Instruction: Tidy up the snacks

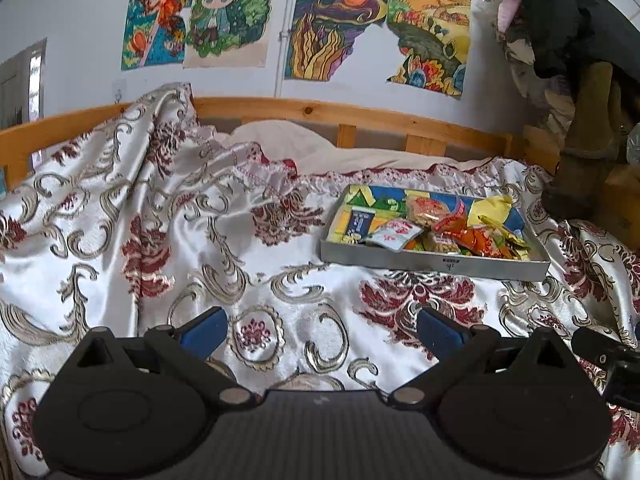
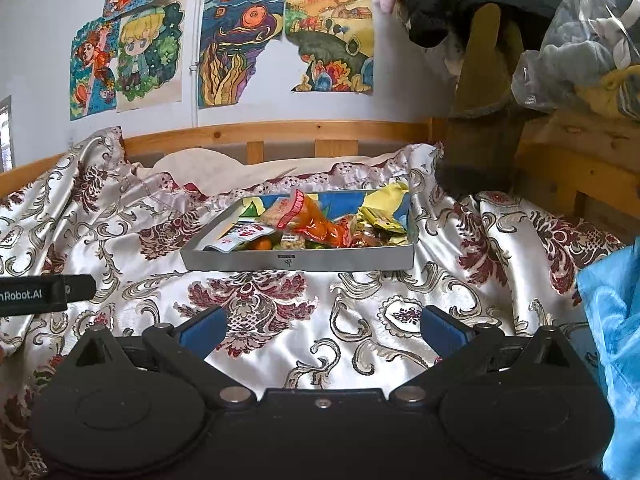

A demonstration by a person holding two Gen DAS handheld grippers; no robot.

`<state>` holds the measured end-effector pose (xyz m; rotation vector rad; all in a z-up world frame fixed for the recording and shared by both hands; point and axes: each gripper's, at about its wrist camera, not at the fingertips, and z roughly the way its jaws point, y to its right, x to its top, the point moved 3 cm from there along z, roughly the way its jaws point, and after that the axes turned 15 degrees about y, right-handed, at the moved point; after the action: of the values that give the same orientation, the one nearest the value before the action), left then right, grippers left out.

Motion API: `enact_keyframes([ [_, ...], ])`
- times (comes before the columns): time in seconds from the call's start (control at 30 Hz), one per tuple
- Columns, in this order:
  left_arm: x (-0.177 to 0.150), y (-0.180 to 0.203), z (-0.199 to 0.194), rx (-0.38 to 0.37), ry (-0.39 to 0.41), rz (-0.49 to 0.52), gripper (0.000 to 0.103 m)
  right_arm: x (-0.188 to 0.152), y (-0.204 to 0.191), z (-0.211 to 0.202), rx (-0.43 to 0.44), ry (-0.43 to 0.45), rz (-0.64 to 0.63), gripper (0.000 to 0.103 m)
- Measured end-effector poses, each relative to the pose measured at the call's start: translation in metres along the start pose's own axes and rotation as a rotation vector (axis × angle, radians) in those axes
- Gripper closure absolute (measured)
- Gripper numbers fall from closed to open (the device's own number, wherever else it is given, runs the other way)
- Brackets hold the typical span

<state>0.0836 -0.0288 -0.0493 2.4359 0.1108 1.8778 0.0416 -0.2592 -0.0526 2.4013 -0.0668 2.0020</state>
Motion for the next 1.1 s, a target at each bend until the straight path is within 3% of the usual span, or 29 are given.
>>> enact_keyframes([
  [0.43, -0.0062, 0.0087, -0.0008, -0.006, -0.025, 0.058, 0.0, -0.0013, 0.0026, 0.0009, -0.012, -0.008, 0.004, 0.001],
  [1.1, -0.0076, 0.0071, -0.0015, -0.01, -0.032, 0.059, 0.0, -0.0012, 0.0043, 0.001, -0.015, -0.007, 0.006, 0.001],
])
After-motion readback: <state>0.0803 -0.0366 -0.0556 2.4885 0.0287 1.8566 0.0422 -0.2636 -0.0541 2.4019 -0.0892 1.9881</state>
